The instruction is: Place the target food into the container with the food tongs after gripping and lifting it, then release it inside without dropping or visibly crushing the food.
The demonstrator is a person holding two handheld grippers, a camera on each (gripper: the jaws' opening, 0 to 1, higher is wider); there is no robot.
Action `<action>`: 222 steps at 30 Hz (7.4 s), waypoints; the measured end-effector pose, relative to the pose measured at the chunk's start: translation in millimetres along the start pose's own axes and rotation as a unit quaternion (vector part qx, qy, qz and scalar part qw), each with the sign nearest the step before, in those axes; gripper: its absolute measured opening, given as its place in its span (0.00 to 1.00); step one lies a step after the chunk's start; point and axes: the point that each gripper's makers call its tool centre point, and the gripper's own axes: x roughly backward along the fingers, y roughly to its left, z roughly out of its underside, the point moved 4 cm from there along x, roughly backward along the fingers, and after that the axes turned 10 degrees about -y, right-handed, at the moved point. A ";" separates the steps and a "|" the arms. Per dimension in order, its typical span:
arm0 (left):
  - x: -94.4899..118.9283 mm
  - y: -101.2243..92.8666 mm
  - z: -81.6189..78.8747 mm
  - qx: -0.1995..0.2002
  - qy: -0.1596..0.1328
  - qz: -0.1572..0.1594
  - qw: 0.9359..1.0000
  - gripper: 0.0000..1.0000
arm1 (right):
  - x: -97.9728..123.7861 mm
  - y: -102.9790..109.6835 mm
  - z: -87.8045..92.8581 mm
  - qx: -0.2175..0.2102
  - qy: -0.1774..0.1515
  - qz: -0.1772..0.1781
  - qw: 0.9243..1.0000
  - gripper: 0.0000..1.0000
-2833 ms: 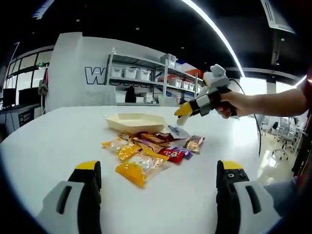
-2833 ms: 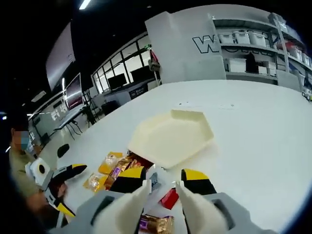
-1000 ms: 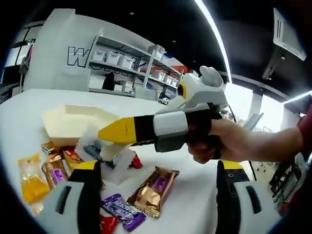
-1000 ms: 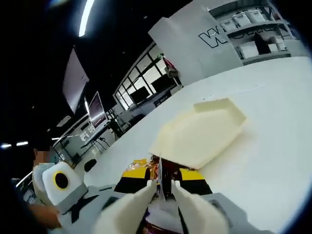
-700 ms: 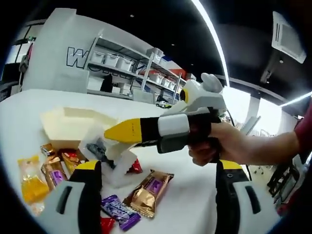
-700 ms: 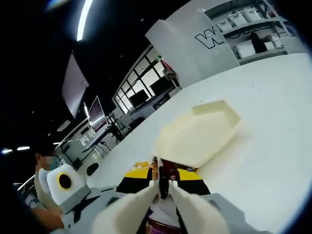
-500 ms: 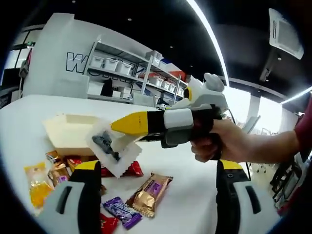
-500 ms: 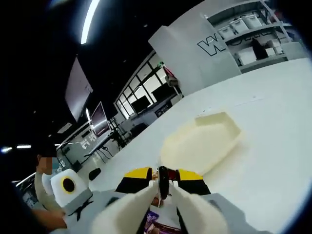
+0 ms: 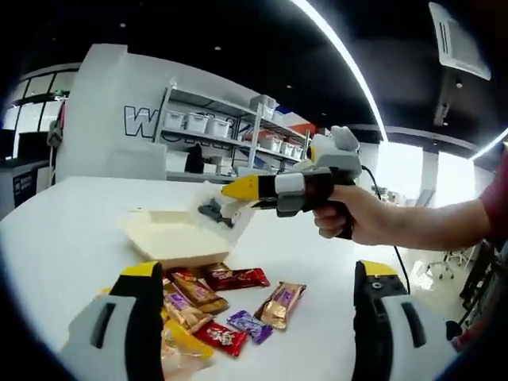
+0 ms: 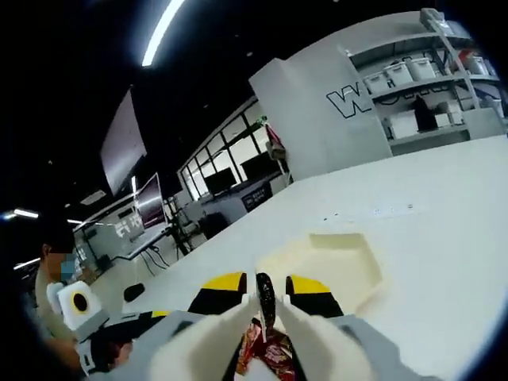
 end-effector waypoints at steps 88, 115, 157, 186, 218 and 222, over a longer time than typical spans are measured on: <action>93.2 -8.8 24.0 -0.037 0.021 -0.042 0.998 0.97 | 135.2 18.7 103.0 0.205 0.312 -0.002 0.928 0.20; 61.9 -66.4 13.1 0.024 -0.012 0.068 0.997 0.93 | 130.4 105.8 57.5 0.128 0.073 -0.106 0.983 0.21; 93.8 -15.9 35.9 -0.032 0.040 -0.013 0.999 0.98 | 77.8 28.6 81.4 0.196 0.142 -0.012 0.970 0.23; 94.9 -3.3 18.8 0.007 0.012 -0.024 1.000 0.96 | 132.5 20.7 85.8 0.106 0.152 0.035 0.982 0.23; 91.5 -6.8 -13.9 -0.018 -0.004 -0.020 1.000 0.95 | 146.7 23.5 95.4 0.199 0.152 0.044 0.967 0.23; 89.7 -11.8 -14.0 -0.020 -0.004 -0.015 1.000 0.95 | 160.1 7.2 88.3 0.206 0.146 0.061 0.966 0.23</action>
